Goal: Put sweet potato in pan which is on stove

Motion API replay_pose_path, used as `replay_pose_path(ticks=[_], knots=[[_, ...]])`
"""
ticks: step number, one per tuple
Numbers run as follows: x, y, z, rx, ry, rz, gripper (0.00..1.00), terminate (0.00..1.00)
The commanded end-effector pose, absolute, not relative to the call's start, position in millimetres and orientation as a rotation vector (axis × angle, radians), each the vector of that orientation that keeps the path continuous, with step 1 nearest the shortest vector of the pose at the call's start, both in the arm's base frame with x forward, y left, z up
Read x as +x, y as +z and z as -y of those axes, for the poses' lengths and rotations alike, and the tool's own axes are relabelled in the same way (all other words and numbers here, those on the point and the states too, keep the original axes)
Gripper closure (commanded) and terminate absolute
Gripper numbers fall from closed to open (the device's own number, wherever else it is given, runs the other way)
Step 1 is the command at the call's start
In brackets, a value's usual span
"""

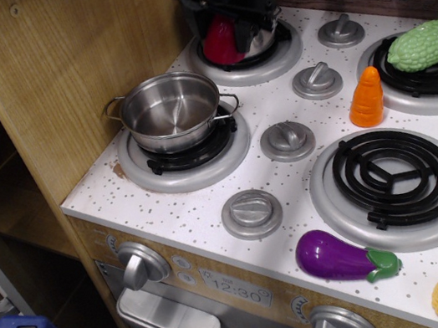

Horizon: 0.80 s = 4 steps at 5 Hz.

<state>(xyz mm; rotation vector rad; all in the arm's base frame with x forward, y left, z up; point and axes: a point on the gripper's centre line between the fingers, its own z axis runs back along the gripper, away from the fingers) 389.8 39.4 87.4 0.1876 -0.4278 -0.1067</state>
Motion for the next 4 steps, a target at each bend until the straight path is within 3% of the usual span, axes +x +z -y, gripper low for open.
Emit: replay_pose_path(ticks=[1,4], knots=[[376.4,99.8,-63.8,0.204,-0.057,0.493,1.0,0.0],[349.8,84.3,-80.5,0.209,-0.012,0.459,1.0,0.0]])
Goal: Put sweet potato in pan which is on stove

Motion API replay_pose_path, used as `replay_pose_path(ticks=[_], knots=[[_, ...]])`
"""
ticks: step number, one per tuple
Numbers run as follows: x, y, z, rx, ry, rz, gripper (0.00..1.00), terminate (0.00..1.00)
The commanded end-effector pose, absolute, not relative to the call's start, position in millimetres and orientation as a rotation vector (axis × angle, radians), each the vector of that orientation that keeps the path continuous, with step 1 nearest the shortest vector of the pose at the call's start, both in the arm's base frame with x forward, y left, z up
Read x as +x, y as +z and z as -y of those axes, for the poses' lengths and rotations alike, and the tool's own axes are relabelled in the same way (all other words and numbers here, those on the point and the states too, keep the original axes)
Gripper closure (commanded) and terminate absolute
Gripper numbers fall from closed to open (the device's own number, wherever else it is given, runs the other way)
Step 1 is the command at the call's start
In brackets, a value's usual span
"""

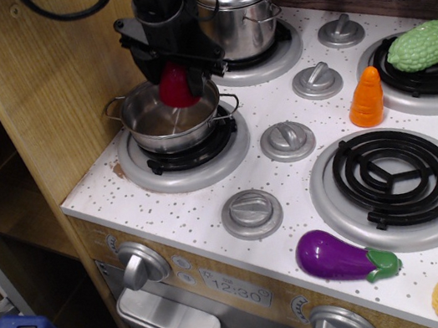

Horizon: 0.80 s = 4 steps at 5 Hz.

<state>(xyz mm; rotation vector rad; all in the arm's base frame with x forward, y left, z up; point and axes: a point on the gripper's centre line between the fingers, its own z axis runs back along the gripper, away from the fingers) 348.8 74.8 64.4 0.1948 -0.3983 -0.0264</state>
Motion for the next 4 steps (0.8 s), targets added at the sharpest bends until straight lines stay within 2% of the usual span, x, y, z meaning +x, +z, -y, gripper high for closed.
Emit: replay_pose_path(ticks=[1,2,3,4], knots=[[346.4,78.4,-80.7,0.17,-0.005,0.486,0.0,0.0],[348.3,66.9,-80.4,0.114,0.035,0.542,0.0,0.0],[348.3,66.9,-80.4,0.114,0.035,0.542,0.0,0.0],[348.3,66.9,-80.4,0.114,0.035,0.542,0.0,1.0]])
